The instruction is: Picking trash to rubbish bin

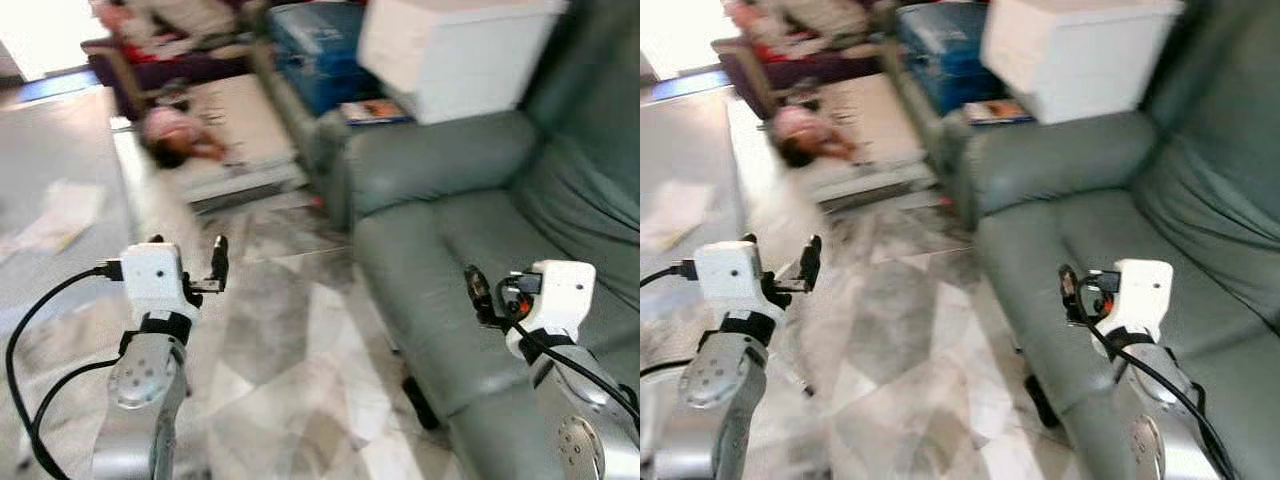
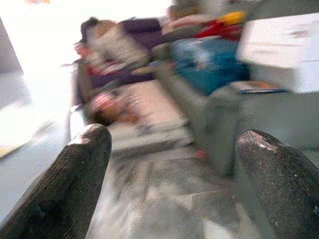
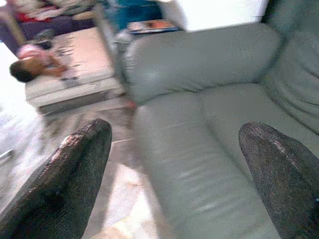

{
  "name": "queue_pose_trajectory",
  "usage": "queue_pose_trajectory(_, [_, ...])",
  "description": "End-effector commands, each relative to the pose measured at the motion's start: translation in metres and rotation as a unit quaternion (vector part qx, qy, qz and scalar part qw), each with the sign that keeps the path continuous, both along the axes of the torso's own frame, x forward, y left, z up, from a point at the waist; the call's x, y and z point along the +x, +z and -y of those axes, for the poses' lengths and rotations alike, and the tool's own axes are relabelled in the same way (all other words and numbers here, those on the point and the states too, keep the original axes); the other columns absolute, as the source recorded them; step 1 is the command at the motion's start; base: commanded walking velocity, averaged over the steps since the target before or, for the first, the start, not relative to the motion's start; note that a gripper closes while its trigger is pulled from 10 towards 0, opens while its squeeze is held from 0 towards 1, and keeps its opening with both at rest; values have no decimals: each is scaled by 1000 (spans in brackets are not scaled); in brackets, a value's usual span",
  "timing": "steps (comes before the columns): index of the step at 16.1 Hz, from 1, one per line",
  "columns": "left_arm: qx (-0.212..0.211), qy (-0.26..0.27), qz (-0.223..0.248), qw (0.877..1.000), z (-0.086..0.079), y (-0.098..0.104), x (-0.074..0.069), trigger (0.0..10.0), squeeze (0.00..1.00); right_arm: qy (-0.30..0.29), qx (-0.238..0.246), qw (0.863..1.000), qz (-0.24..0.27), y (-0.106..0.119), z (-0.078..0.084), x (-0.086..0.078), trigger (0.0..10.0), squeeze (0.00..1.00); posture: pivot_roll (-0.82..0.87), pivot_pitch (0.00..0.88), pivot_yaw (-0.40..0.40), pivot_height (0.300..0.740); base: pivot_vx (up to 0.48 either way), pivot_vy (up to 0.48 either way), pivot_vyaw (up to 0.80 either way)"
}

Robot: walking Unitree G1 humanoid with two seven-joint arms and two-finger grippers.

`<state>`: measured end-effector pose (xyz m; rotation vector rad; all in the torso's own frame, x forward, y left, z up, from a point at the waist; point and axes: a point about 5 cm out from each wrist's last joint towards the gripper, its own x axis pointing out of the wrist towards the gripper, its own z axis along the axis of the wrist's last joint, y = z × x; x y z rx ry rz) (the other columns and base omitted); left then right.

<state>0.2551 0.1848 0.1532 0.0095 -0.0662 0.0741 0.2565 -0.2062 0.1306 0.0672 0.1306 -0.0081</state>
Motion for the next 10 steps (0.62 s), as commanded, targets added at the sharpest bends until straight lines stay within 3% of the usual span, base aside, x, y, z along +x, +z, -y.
queue_pose_trajectory(1, [-6, 30, -20, 999, -12, -4, -4, 10000, 0, 8, -3, 1000, 7, 8, -4, 2, 10000, 0, 60, 20, 40, 740, 0, 0, 800])
queue_pose_trajectory(3, [11, 32, -39, 999, -17, -9, -8, 10000, 0, 15, -5, 1000, 8, 10, -7, 4, 10000, 0, 66, 23, 40, 740, 0, 0, 800])
queue_pose_trajectory(5, [58, 36, -62, 996, -18, -10, -3, 10000, 0, 17, 1, 1000, 7, 10, -9, 5, 10000, 0, 66, 35, 48, 740, 0, 0, 800])
queue_pose_trajectory(10, [35, 34, -58, 997, -13, -3, 8, 10000, 0, 7, 15, 1000, 5, 14, -12, 3, 10000, 0, 38, 36, 52, 740, 0, 0, 800])
